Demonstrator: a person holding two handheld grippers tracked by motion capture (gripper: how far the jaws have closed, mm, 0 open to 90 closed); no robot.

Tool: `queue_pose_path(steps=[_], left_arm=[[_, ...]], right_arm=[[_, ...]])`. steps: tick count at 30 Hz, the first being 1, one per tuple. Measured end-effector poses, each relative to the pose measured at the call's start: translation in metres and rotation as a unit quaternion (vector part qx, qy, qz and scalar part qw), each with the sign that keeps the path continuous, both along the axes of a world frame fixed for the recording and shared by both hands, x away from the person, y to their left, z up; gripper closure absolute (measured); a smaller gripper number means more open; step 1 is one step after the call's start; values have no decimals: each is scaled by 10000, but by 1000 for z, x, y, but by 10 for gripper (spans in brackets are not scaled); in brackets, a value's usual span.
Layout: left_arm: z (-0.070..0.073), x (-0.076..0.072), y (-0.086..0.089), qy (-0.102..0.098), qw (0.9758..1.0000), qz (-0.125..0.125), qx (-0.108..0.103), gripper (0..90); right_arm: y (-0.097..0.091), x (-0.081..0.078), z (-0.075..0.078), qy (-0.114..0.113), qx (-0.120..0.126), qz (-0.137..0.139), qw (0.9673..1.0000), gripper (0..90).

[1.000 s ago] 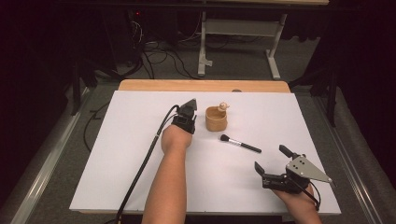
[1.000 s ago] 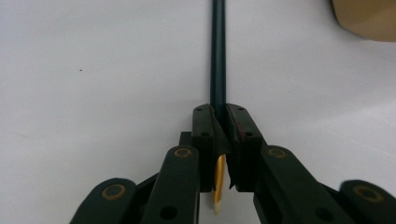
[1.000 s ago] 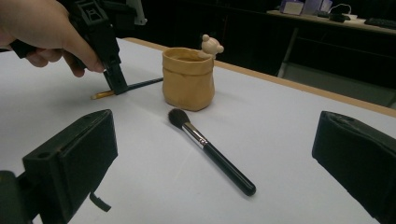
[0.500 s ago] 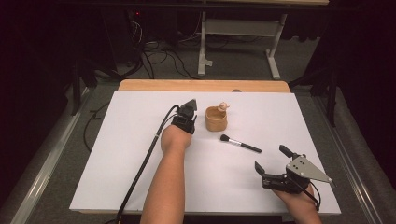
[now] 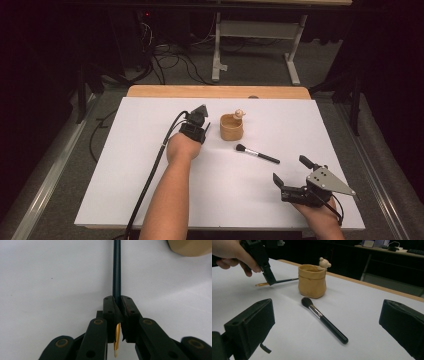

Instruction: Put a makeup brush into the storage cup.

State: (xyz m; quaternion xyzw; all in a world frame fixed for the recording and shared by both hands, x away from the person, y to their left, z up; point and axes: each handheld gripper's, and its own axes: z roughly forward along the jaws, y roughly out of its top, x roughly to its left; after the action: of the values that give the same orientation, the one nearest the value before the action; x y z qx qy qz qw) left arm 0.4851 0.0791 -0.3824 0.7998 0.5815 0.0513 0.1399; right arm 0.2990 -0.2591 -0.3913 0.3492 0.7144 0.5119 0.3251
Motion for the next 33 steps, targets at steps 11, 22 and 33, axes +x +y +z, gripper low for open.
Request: queue_pose_path(steps=[11, 22, 33], left_arm=[[13, -15, 22, -88, 9996, -256, -4, 830], [27, -42, 42, -217, 9975, -666, -59, 830], [36, -79, 49, -445, 9888, -1426, -73, 830]], right_arm=[[1, 1, -1, -15, -34, 34, 10000, 14], [3, 0, -2, -11, -77, 64, 9999, 14], [6, -2, -4, 36, -192, 51, 9998, 14]])
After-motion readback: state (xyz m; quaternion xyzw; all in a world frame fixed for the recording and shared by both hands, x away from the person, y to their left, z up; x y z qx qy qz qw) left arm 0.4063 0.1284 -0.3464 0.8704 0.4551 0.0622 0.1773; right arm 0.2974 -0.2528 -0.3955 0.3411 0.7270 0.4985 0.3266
